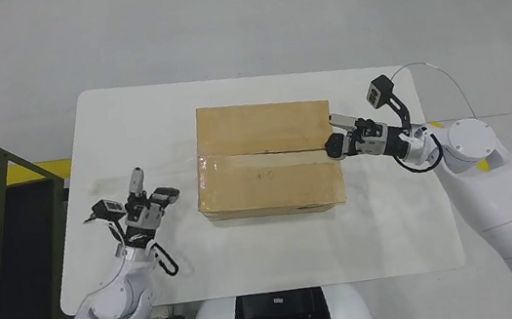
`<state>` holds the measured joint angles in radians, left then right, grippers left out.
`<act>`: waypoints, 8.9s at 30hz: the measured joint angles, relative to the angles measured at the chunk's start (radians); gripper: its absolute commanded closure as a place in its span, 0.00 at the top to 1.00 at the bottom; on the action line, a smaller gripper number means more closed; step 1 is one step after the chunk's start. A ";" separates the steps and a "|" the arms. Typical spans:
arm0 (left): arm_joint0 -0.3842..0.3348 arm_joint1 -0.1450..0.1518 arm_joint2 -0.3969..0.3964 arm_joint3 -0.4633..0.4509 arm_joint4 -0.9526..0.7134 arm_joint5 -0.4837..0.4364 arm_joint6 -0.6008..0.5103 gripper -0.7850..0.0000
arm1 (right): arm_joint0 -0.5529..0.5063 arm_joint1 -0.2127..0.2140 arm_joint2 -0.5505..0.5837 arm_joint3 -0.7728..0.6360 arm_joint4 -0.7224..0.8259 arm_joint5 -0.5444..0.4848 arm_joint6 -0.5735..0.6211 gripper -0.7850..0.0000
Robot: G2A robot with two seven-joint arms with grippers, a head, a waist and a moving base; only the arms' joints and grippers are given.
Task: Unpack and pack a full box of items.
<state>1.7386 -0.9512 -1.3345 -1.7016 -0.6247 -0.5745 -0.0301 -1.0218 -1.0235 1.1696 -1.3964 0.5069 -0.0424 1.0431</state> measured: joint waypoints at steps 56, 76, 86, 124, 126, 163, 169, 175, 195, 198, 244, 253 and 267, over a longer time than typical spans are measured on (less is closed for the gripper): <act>-0.143 -0.112 -0.065 0.190 -0.094 0.154 0.008 0.08 | 0.000 0.000 0.000 0.000 0.000 0.000 0.000 1.00; -0.019 -0.129 -0.162 -0.024 -0.083 0.085 -0.052 0.19 | 0.000 0.000 0.000 0.000 0.000 0.000 0.000 1.00; 0.022 -0.145 -0.144 -0.202 0.018 0.091 -0.032 0.21 | 0.000 0.000 0.000 0.000 0.000 0.000 0.000 1.00; -0.043 -0.214 0.119 -0.320 0.361 0.214 0.054 0.42 | 0.000 0.000 0.000 0.000 0.000 0.000 0.000 1.00; -0.046 -0.215 0.119 -0.323 0.371 0.237 0.042 0.49 | 0.000 0.000 0.000 0.000 0.000 0.000 0.000 1.00; 0.271 -0.179 -0.214 -0.481 0.178 -0.080 -0.284 1.00 | 0.000 0.000 0.000 0.000 0.000 0.000 0.000 1.00; 0.210 -0.178 -0.285 -0.444 0.124 0.049 -0.231 1.00 | 0.000 0.000 0.000 0.000 0.000 0.000 0.000 1.00; 0.086 -0.183 -0.272 -0.389 0.202 0.204 -0.144 1.00 | 0.000 0.000 0.000 0.000 0.000 0.000 0.000 1.00; -0.078 -0.195 -0.160 -0.280 0.300 0.471 -0.184 1.00 | 0.000 0.000 0.000 0.000 0.000 0.000 0.000 1.00; -0.090 -0.199 -0.139 -0.291 0.310 0.469 -0.178 1.00 | 0.000 0.000 0.000 0.000 0.000 0.000 0.000 1.00; -0.004 -0.196 -0.474 -0.274 0.095 0.345 -0.293 1.00 | 0.000 0.000 0.000 0.000 0.000 0.000 0.000 1.00; -0.037 -0.187 -0.544 -0.124 0.106 0.352 -0.410 1.00 | 0.000 0.000 0.000 0.000 0.000 0.000 0.000 1.00; -0.101 -0.183 -0.627 -0.003 0.084 0.347 -0.408 1.00 | 0.000 0.000 0.000 0.000 0.000 0.000 0.000 1.00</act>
<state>1.6373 -1.1339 -1.9611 -1.7050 -0.5407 -0.2276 -0.4385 -1.0218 -1.0235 1.1696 -1.3964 0.5069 -0.0424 1.0431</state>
